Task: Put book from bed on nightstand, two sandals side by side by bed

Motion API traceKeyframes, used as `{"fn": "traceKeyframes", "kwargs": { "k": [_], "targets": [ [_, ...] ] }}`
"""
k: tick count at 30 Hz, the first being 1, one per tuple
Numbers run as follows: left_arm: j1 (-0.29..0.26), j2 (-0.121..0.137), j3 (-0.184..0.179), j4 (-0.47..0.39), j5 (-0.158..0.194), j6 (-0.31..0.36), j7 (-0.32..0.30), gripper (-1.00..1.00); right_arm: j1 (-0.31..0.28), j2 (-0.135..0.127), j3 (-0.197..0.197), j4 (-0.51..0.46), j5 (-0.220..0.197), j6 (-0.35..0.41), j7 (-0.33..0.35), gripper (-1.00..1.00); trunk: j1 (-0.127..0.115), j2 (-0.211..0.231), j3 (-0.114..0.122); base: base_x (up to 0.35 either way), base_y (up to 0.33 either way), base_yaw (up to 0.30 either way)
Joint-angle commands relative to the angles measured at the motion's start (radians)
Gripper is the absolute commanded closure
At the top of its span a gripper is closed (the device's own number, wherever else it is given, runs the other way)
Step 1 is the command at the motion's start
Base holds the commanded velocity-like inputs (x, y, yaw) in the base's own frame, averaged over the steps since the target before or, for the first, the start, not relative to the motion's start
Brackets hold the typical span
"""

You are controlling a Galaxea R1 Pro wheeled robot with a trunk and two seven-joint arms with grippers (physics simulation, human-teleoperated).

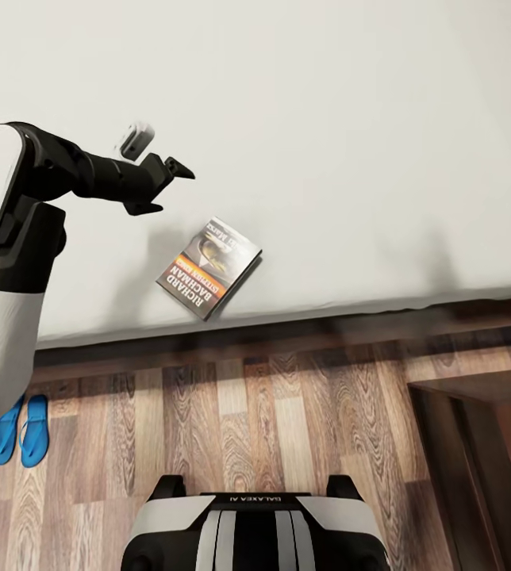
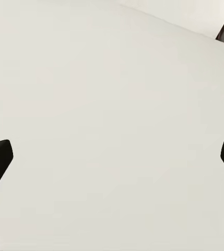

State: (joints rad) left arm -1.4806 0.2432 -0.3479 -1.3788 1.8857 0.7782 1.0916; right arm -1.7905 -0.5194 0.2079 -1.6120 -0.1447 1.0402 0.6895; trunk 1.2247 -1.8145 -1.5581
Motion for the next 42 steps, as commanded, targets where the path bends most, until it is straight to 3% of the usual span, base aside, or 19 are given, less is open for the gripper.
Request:
{"fn": "traceKeyframes", "kwargs": {
  "k": [1,12,18,23,29,42],
  "targets": [
    [0.0,-0.001,-0.001,0.0,0.006,0.001,0.008,-1.0,-0.001,-0.001,0.001,0.0,-0.009,0.007,-0.005,-1.0,0.0,0.0,0.001,0.0,0.0,0.0],
    [0.023,-0.033,-0.001,0.018,-0.03,0.002,0.006,-1.0,0.0,-0.001,0.002,0.0,-0.009,0.007,-0.005,-1.0,0.0,0.0,0.019,0.0,0.0,0.0],
    [0.039,-0.066,-0.001,0.041,-0.048,0.001,-0.007,-1.0,0.0,-0.001,0.001,0.0,-0.009,0.007,-0.005,-1.0,0.0,0.0,0.028,0.0,0.0,0.0],
    [0.059,-0.108,0.0,0.077,-0.115,0.002,-0.04,-1.0,0.004,-0.003,0.0,0.0,-0.009,0.007,-0.005,-1.0,0.0,0.0,0.031,0.0,0.0,0.0],
    [0.076,-0.118,0.0,0.086,-0.14,0.002,-0.069,-1.0,0.006,-0.004,-0.001,0.0,-0.008,0.007,-0.005,-1.0,0.0,0.0,0.032,0.0,0.0,0.0],
    [0.122,-0.123,0.0,0.101,-0.154,0.0,-0.083,-1.0,0.006,-0.004,-0.001,0.0,-0.008,0.007,-0.005,-1.0,0.0,0.0,0.033,0.0,0.0,0.0]
  ]
}}
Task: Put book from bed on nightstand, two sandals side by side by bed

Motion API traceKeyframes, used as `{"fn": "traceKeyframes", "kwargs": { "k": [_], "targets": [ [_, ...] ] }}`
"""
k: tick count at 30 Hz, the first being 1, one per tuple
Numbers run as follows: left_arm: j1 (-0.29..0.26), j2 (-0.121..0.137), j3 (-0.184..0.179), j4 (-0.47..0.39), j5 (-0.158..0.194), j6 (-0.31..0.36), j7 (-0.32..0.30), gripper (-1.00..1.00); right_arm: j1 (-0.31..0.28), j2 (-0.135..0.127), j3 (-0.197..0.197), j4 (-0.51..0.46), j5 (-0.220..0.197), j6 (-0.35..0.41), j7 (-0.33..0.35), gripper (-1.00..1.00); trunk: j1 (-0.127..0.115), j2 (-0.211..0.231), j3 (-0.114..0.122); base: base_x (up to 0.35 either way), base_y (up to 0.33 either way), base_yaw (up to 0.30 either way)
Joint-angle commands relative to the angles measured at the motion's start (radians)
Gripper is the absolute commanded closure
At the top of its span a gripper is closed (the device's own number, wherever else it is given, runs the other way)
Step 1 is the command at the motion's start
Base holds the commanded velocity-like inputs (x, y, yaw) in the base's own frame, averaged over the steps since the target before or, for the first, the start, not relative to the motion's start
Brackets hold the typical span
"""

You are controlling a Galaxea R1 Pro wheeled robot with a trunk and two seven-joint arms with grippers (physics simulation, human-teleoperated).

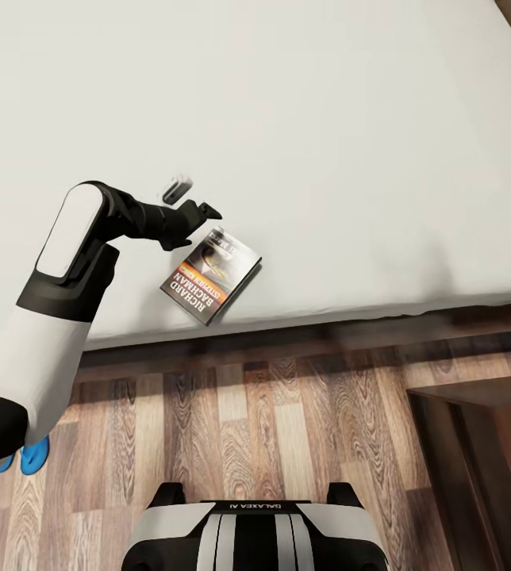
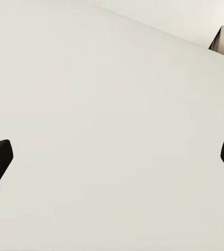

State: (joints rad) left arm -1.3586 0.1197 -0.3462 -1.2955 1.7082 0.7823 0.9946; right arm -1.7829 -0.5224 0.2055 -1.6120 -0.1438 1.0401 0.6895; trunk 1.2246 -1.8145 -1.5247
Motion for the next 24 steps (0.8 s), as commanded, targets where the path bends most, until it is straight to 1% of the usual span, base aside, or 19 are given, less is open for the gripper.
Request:
{"fn": "traceKeyframes", "kwargs": {
  "k": [1,5,12,24],
  "targets": [
    [0.0,0.0,-0.002,0.018,0.023,-0.004,0.013,-1.0,-0.001,-0.001,0.001,0.0,-0.009,0.007,-0.005,-1.0,0.0,0.0,-0.001,0.0,0.0,0.0],
    [0.002,0.0,-0.002,0.026,0.022,-0.004,0.011,-1.0,-0.001,-0.001,0.001,0.0,-0.009,0.007,-0.005,-1.0,0.0,0.0,-0.001,-0.039,-0.015,0.0],
    [0.004,0.0,-0.002,0.034,0.023,-0.004,0.009,-1.0,-0.001,-0.001,0.0,0.0,-0.01,0.007,-0.005,-1.0,0.0,0.0,-0.001,-0.128,-0.069,0.0],
    [0.006,0.0,-0.001,0.038,0.024,-0.005,0.009,-1.0,-0.001,-0.001,0.0,0.0,-0.009,0.007,-0.005,-1.0,0.0,0.0,-0.001,-0.017,-0.009,0.0]
  ]
}}
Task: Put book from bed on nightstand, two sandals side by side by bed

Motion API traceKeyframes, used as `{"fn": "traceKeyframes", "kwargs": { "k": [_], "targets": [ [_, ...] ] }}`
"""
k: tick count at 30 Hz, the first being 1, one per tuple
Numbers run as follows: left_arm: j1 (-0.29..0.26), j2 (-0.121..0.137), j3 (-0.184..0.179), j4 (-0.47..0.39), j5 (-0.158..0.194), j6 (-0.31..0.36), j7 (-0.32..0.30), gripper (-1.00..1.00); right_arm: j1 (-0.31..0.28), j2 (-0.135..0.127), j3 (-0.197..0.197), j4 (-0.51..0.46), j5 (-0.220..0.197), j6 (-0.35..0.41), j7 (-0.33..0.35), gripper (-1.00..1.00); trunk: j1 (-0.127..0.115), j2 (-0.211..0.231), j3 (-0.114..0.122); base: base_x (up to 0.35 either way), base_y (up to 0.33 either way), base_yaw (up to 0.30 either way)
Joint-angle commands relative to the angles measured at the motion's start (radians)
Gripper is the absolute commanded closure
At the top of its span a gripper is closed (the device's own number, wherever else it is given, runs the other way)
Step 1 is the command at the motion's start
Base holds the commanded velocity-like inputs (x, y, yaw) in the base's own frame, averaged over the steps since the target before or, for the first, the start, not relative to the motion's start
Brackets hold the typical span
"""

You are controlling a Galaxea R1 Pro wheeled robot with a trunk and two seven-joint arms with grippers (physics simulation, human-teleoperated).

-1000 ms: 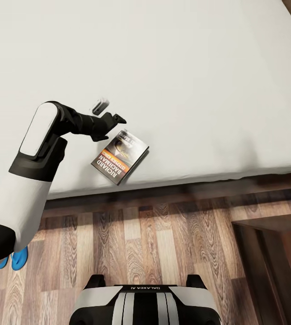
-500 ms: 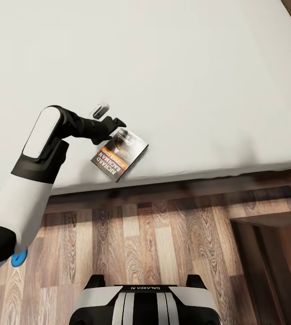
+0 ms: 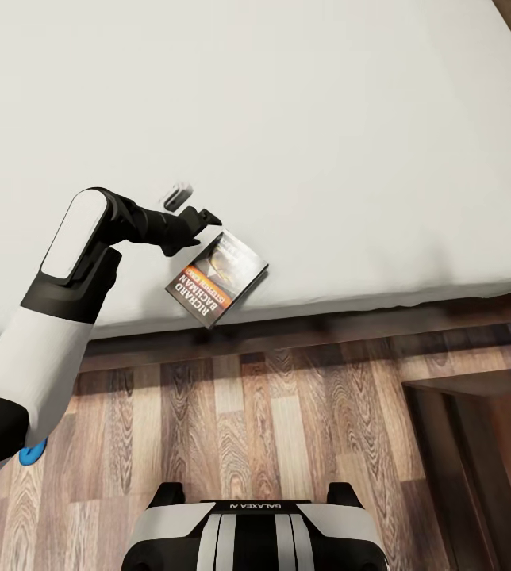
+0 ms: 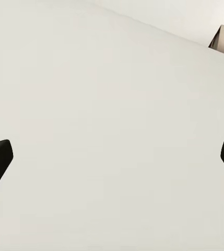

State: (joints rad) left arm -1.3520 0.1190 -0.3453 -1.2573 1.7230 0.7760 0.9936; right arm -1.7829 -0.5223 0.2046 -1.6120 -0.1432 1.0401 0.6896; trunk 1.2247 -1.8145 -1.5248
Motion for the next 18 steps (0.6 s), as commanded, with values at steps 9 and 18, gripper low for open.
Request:
{"fn": "traceKeyframes", "kwargs": {
  "k": [9,18],
  "targets": [
    [-0.001,0.002,-0.001,-0.002,0.01,0.002,0.01,-1.0,-0.001,-0.001,0.001,0.0,-0.01,0.007,-0.005,-1.0,0.0,0.0,-0.001,-0.006,-0.002,0.0],
    [0.0,0.002,0.002,-0.003,0.01,0.002,0.01,-1.0,-0.001,-0.001,0.001,0.0,-0.009,0.007,-0.005,-1.0,0.0,0.0,-0.001,-0.099,-0.049,0.0]
  ]
}}
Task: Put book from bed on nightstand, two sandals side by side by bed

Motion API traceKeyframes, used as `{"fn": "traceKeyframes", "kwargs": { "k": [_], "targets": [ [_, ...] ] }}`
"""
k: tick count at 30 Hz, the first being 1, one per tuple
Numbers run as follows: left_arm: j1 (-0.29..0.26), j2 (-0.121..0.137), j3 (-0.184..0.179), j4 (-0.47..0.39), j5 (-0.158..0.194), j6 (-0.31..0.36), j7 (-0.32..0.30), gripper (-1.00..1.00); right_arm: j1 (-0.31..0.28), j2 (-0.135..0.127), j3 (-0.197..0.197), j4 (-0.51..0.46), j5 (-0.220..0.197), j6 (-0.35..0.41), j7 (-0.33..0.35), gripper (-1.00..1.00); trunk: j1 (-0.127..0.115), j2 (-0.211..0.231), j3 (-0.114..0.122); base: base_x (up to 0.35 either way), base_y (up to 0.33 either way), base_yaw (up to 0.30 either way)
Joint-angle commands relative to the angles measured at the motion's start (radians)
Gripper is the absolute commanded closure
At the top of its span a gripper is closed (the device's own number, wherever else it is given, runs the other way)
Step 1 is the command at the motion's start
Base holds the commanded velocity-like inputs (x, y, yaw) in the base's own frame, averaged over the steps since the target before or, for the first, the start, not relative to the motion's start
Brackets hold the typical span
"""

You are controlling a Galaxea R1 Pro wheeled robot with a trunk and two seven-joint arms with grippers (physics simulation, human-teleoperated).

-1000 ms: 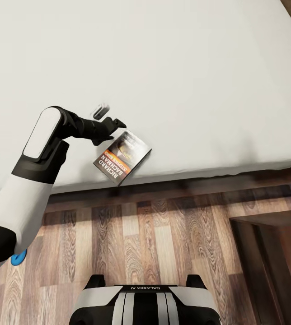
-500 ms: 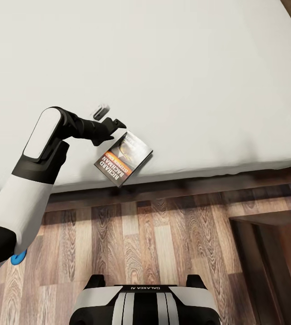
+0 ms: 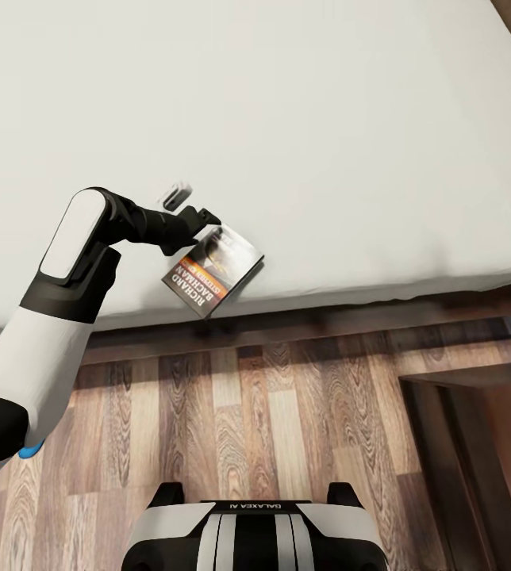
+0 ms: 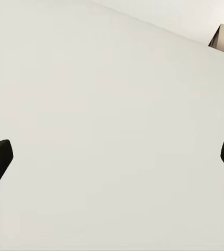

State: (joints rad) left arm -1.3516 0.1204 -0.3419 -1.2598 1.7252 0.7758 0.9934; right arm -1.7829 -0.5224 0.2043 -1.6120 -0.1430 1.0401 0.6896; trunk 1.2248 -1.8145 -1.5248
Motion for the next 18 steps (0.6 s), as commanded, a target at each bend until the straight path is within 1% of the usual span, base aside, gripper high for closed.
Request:
{"fn": "traceKeyframes", "kwargs": {
  "k": [1,18],
  "targets": [
    [-0.001,0.001,-0.001,-0.001,0.008,0.002,0.01,-1.0,-0.001,-0.001,0.001,0.0,-0.009,0.007,-0.005,-1.0,0.0,0.0,-0.001,-0.028,-0.014,0.0],
    [-0.001,0.001,0.003,-0.002,0.008,0.002,0.01,-1.0,-0.001,-0.001,0.001,0.0,-0.009,0.007,-0.005,-1.0,0.0,0.0,-0.001,-0.012,-0.003,0.0]
  ]
}}
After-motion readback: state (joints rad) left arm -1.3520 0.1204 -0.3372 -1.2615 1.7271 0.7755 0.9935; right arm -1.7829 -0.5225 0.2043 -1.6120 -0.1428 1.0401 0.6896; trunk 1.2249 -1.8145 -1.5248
